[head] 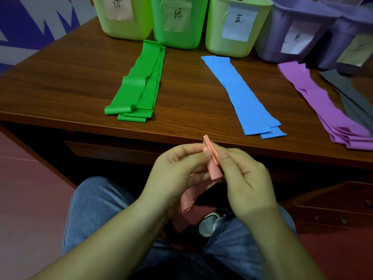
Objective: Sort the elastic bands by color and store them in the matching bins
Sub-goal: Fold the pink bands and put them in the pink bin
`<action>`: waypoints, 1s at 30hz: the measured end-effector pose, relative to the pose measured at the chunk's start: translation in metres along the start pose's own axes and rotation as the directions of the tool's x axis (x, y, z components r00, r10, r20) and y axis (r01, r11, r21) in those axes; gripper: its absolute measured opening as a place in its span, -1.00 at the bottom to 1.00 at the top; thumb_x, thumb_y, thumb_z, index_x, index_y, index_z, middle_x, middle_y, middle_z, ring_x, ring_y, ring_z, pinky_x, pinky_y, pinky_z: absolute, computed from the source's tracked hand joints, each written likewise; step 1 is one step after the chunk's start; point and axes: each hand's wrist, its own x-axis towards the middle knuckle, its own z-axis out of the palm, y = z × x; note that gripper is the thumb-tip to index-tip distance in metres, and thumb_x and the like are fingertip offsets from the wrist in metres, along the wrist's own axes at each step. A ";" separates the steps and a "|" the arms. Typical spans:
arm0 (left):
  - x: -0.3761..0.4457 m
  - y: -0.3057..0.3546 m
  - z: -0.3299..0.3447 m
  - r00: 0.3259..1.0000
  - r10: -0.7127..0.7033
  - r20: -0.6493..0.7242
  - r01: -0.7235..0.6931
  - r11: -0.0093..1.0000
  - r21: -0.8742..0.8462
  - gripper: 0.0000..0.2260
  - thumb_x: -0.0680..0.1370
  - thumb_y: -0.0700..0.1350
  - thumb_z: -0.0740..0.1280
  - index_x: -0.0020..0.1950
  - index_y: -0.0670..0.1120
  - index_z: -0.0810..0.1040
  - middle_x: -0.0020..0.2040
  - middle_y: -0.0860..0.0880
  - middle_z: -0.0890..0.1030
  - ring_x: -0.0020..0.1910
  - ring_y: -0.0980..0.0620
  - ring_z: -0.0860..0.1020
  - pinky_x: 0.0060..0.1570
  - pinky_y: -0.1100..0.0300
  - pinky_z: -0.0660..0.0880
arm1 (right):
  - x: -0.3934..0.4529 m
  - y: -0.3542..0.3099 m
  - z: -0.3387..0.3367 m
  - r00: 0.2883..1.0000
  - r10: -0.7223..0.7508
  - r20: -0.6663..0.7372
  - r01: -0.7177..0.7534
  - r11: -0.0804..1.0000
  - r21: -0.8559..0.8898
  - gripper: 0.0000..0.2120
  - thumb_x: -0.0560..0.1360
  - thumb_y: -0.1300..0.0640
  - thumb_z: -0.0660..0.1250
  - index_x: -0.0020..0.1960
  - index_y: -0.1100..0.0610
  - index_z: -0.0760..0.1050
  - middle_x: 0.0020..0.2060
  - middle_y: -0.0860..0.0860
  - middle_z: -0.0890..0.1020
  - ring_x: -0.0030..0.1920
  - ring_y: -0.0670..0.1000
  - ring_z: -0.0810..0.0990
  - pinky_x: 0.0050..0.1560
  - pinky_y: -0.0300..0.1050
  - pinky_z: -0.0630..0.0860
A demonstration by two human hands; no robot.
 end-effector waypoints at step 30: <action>0.001 0.002 -0.003 0.999 -0.026 0.036 0.024 0.998 0.061 -0.76 0.44 -0.41 0.31 -0.01 -0.11 0.58 -0.32 -0.01 0.66 -0.34 0.13 0.63 -0.24 0.29 0.58 | 0.006 0.001 -0.011 0.970 0.196 -0.143 -0.167 0.967 0.193 -0.77 0.48 0.24 0.35 -0.18 -0.08 0.63 -0.27 -0.17 0.70 -0.19 -0.18 0.66 -0.23 -0.35 0.55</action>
